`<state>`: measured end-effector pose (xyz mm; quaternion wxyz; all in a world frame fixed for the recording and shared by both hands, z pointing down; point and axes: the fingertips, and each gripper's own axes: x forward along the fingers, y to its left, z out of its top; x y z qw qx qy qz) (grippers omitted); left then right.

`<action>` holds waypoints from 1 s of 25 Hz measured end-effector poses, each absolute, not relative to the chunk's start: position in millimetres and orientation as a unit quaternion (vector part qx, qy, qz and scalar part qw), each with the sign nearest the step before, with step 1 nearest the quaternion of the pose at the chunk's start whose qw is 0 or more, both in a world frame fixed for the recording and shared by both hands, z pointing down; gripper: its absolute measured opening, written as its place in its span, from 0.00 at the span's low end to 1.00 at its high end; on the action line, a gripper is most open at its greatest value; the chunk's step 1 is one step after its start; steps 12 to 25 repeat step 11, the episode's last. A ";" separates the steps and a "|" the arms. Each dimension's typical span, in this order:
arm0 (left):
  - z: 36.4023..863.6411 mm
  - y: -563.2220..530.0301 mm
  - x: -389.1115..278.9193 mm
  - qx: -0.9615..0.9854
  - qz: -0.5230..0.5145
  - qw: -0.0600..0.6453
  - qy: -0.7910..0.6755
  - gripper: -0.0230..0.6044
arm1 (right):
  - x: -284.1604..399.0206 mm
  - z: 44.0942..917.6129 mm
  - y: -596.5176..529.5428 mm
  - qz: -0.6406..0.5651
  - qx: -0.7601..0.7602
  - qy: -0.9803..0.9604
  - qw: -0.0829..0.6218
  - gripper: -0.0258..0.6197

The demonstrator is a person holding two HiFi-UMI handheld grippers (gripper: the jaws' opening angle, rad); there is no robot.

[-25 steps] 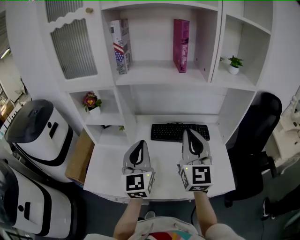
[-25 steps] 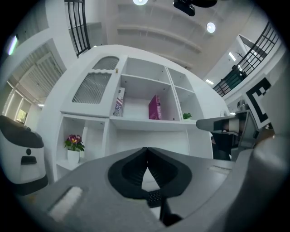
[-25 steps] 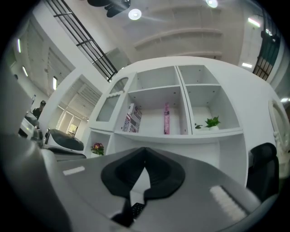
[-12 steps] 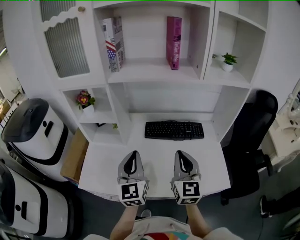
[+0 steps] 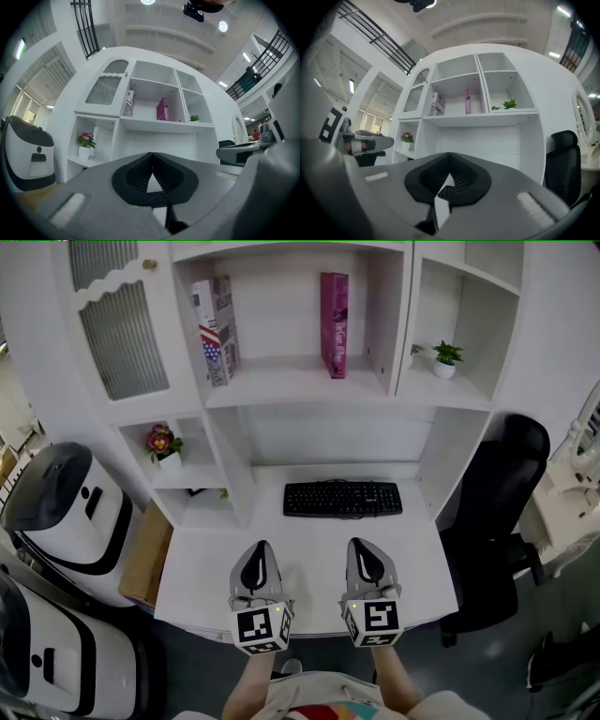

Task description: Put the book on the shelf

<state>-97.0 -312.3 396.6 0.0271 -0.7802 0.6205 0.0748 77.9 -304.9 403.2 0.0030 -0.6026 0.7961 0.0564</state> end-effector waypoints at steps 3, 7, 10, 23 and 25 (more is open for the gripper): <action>396.0 -309.6 -97.4 -0.779 0.076 0.027 0.622 0.03 | 82.5 399.7 -305.6 0.059 -0.604 0.794 0.008 0.04; 398.1 -307.1 -95.3 -0.778 0.074 0.024 0.623 0.03 | 87.2 397.0 -303.7 0.060 -0.603 0.795 0.016 0.04; 400.4 -307.1 -91.3 -0.780 0.071 0.022 0.621 0.03 | 89.0 395.7 -301.7 0.066 -0.603 0.795 0.017 0.04; 401.1 -307.4 -90.0 -0.781 0.070 0.022 0.620 0.03 | 89.5 395.2 -301.3 0.067 -0.604 0.794 0.017 0.04; 401.1 -307.4 -90.0 -0.781 0.070 0.022 0.620 0.03 | 89.5 395.2 -301.3 0.067 -0.604 0.794 0.017 0.04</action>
